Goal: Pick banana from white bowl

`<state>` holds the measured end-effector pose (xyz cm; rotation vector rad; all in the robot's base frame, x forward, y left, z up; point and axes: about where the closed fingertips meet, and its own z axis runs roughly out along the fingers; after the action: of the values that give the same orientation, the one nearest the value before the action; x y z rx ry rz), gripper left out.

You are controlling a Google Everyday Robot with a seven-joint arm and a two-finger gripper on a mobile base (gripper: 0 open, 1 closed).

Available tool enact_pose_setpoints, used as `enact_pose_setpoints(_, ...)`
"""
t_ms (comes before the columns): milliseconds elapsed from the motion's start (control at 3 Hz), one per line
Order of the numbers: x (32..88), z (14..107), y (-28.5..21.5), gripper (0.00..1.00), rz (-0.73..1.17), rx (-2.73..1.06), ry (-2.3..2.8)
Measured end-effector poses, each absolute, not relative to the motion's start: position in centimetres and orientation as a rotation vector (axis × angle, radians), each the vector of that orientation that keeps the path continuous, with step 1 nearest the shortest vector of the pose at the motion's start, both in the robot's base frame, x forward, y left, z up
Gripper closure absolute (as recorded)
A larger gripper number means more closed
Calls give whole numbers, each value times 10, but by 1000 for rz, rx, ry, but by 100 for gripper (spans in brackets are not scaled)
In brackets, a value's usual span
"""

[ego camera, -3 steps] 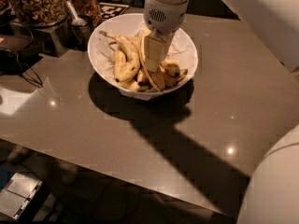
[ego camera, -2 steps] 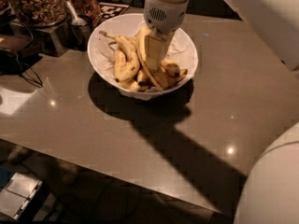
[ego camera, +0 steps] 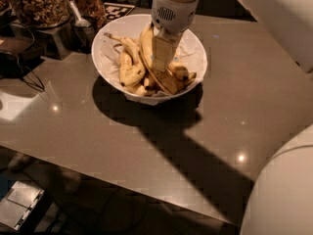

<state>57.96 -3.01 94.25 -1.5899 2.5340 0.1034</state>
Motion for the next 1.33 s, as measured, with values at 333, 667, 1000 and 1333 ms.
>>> enact_pose_setpoints(333,580,943,-30,82,103,-1589,2534)
enact_pose_setpoints(667,580,943,-30,59,103,-1589,2534)
enact_pose_setpoints(1000,580,943,-30,34,103,-1589,2534)
enact_pose_setpoints(1333,580,943,-30,13,103,-1589,2534)
